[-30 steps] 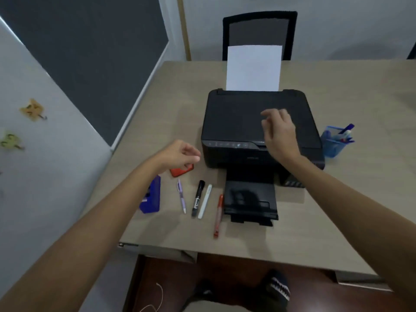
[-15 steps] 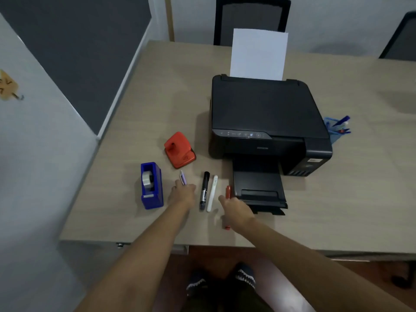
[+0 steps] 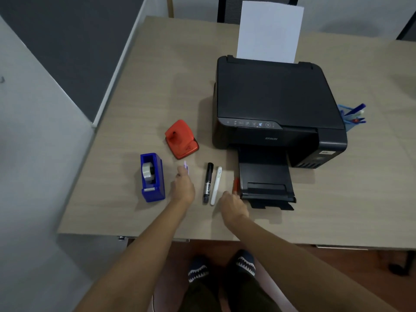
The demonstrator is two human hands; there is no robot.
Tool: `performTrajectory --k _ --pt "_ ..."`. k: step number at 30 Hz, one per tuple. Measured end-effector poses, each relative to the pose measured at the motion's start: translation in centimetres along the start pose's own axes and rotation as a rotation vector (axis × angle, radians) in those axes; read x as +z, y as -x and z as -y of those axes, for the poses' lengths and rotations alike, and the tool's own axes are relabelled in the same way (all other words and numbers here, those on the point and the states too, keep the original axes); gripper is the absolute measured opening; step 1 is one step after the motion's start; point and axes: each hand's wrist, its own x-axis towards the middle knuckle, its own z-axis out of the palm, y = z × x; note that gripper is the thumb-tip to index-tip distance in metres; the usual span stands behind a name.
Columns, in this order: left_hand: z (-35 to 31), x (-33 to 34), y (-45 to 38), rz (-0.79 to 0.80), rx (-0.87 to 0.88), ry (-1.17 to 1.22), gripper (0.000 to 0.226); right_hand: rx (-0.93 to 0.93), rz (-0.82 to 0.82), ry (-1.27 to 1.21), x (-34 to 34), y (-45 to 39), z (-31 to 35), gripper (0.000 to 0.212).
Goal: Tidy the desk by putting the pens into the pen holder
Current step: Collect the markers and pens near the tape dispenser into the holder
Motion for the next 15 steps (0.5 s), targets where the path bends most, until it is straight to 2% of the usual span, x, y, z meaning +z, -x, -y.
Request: performTrajectory --k 4,6,8,9,11,13,15 --pt "-2.5 0.2 -0.1 0.079 -0.137 0.231 0.041 -0.030 -0.030 -0.054 0.5 0.2 0.1 0.048" --pt "-3.3 0.8 -0.5 0.159 -0.129 0.262 0.042 0.029 -0.027 -0.207 0.4 0.2 0.2 0.072" --pt "-3.6 1.5 -0.6 0.216 -0.090 0.219 0.056 0.131 0.004 -0.404 -0.1 0.2 0.4 0.095" --pt "-3.6 1.7 -0.6 0.217 -0.059 0.187 0.061 0.168 0.007 -0.485 -0.5 0.1 0.4 0.094" --pt "-3.4 2.0 -0.8 0.190 -0.020 0.102 0.064 0.210 -0.031 -0.606 -1.2 -0.2 0.4 0.069" --pt "-3.2 1.9 -1.0 0.161 -0.023 -0.020 0.056 0.243 -0.060 -0.652 -2.1 -0.5 0.6 0.051" --pt "-2.6 1.3 -1.3 0.136 -0.065 -0.124 0.047 0.297 -0.035 -0.677 -2.7 -1.1 1.0 0.047"
